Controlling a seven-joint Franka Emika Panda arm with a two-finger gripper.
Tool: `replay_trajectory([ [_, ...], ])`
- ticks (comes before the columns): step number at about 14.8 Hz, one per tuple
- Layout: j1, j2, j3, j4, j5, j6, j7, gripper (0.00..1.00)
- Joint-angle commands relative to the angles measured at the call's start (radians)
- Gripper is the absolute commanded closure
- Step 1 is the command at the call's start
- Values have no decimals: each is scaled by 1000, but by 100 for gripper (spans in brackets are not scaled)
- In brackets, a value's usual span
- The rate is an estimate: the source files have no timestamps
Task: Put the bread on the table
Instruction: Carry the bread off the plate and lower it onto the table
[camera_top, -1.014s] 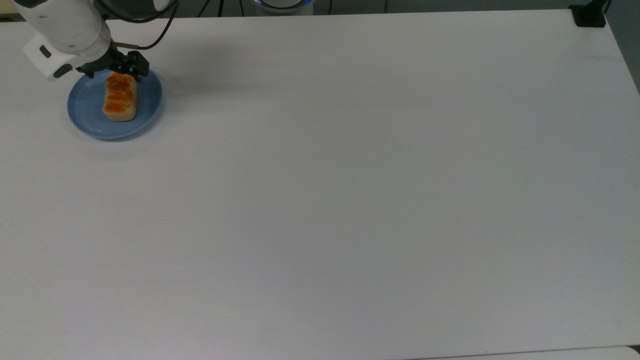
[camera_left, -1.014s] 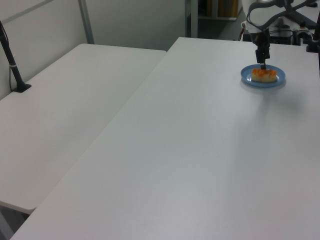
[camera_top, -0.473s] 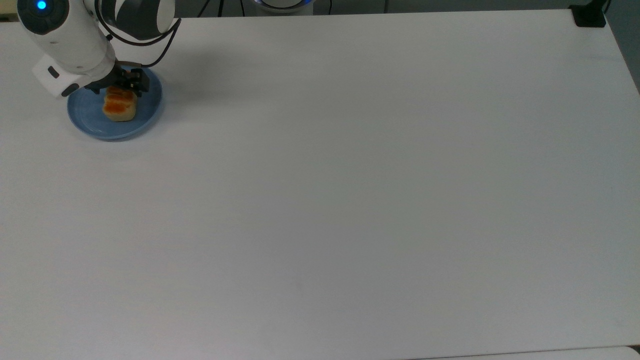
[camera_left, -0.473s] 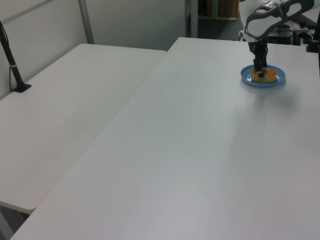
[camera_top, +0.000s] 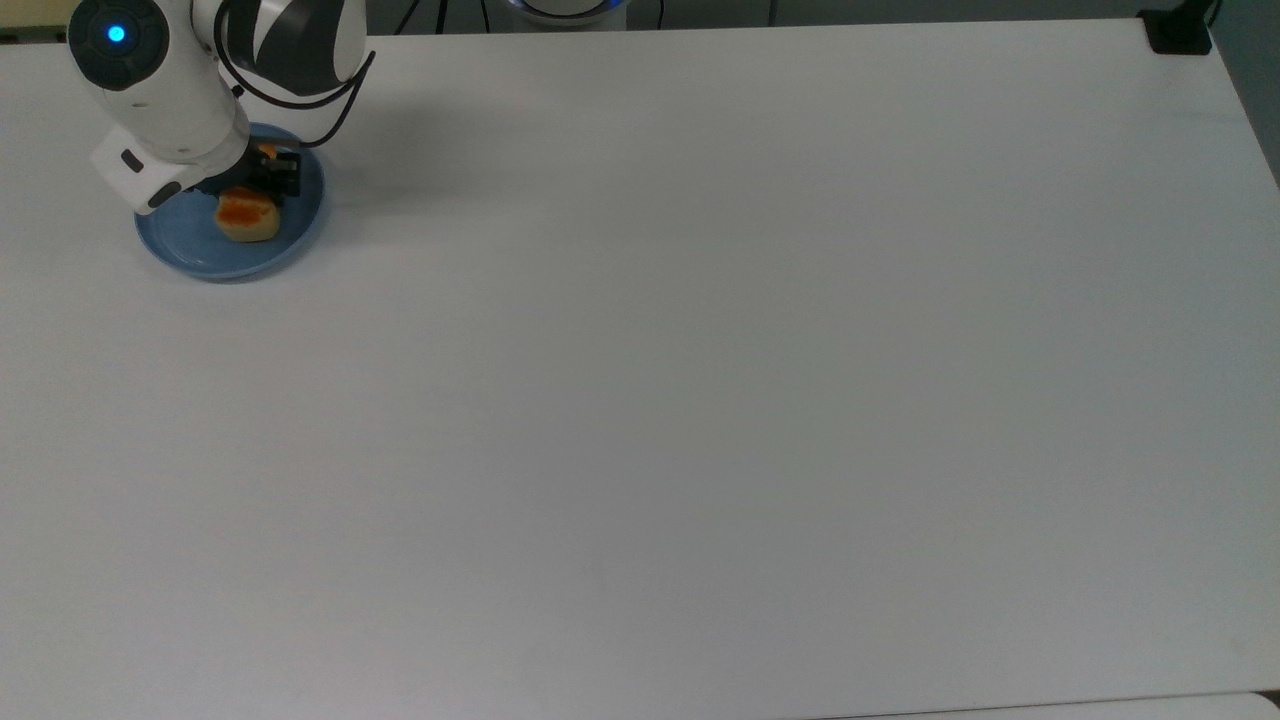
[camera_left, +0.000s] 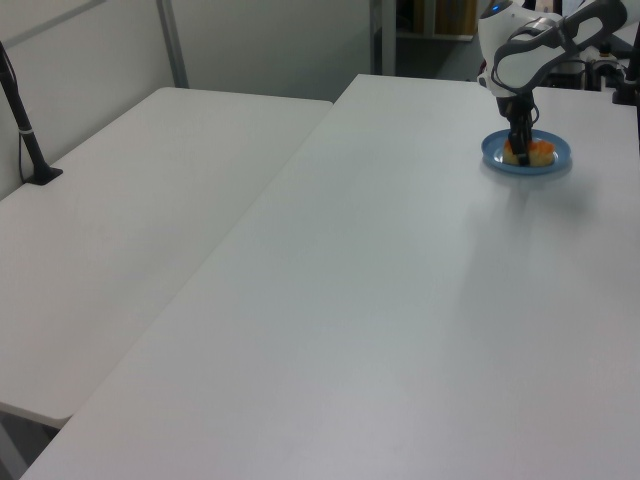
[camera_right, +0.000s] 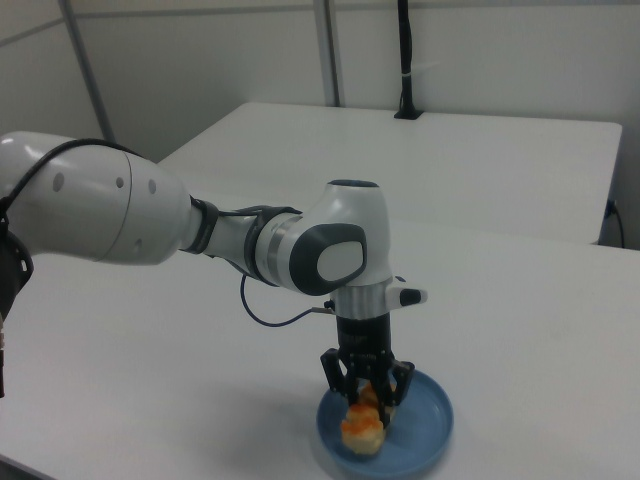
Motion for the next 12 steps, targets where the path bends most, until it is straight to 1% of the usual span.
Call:
replay_trajectory([
  [1,5,-50,0,-13,-18,-25,-8,57],
  [3,12,-73,12,20,-17,-94,-7,57],
  [4,29,-75,15,28,-15,-105,4,57],
  [6,84,-93,20,33,-5,-119,16,57],
  [8,147,-105,21,30,-2,-121,87,57],
  [12,290,-101,23,25,11,-115,234,57],
])
